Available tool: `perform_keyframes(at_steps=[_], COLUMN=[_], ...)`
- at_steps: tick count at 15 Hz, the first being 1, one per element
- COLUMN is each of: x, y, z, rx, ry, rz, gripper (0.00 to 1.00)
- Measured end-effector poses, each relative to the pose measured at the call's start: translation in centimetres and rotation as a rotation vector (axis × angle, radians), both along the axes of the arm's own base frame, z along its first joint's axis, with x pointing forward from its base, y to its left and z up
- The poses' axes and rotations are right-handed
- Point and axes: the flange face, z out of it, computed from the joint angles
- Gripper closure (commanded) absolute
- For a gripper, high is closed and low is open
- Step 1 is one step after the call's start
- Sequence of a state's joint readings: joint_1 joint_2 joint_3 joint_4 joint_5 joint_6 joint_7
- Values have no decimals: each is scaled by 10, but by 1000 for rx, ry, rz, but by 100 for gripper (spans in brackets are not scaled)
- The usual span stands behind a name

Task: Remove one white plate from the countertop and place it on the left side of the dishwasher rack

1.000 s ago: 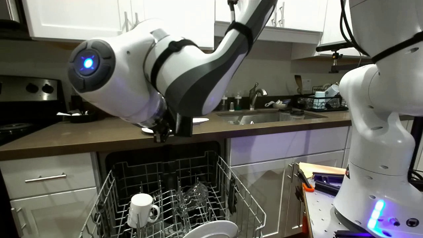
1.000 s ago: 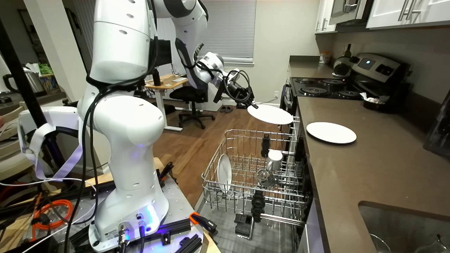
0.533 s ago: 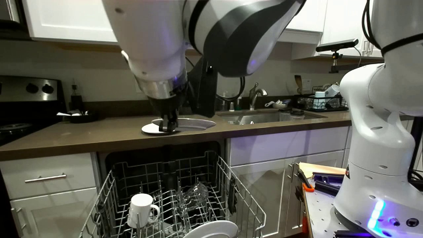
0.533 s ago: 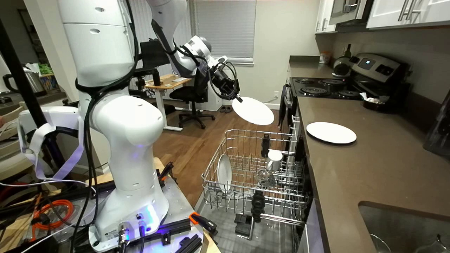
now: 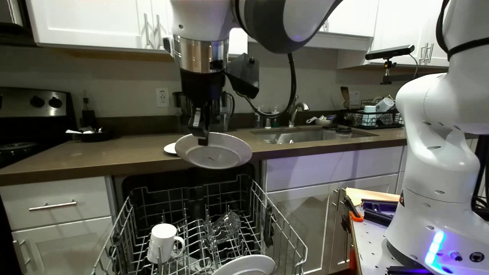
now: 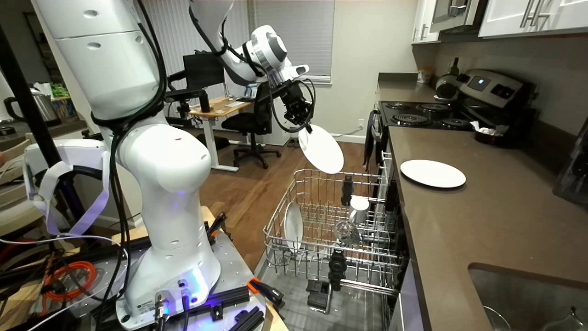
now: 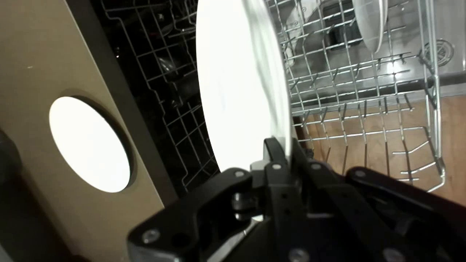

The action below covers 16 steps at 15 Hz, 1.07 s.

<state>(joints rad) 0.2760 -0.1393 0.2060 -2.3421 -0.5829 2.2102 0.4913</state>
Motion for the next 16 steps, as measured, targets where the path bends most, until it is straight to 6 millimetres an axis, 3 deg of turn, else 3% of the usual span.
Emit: perform_keyframes(at_steps=[6,16], x=[9,31], y=[-28,-52], z=[-20,-87], rx=[89,217], ry=[196,466], rz=[51,172], gripper=[94,94])
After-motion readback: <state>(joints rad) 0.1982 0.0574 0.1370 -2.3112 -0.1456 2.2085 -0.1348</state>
